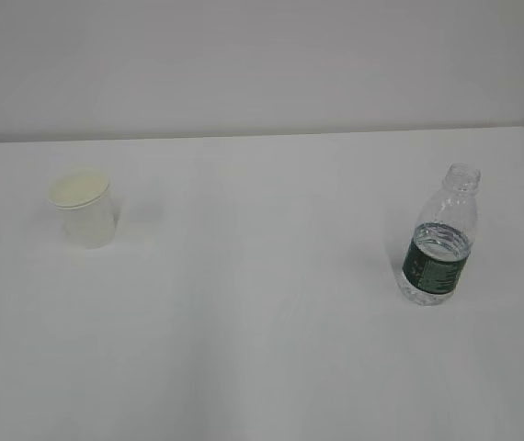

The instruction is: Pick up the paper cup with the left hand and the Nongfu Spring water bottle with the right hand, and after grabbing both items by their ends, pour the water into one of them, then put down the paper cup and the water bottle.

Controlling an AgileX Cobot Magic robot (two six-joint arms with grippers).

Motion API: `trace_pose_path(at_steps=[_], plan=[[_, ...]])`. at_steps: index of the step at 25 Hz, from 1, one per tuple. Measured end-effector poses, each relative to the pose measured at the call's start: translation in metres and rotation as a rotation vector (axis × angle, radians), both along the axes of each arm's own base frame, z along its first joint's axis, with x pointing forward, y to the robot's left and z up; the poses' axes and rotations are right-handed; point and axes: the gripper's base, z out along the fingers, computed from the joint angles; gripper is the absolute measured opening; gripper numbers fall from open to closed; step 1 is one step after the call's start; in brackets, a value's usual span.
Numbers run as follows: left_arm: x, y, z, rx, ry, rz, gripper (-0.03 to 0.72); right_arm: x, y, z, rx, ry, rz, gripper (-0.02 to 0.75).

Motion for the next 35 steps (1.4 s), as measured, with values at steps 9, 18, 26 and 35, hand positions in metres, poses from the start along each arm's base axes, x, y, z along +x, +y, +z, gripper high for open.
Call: trace_pose_path(at_steps=[9,18,26,35], plan=[[-0.0001,0.0001,0.0000,0.000,0.000,-0.009,0.441,0.0000,0.0000,0.0000,0.000,0.000,0.000,0.589],[-0.0001,0.0001,0.0000,0.000,0.000,-0.012,0.441,0.0000,0.0000,0.0000,0.000,0.000,0.000,0.592],[-0.0001,0.0000,0.0000,-0.001,0.000,-0.012,0.441,0.0000,0.0000,0.0000,0.000,0.000,0.000,0.589],[-0.0001,0.0000,0.0000,-0.001,0.000,-0.012,0.441,0.0000,0.0000,0.0000,0.000,0.000,0.000,0.589]])
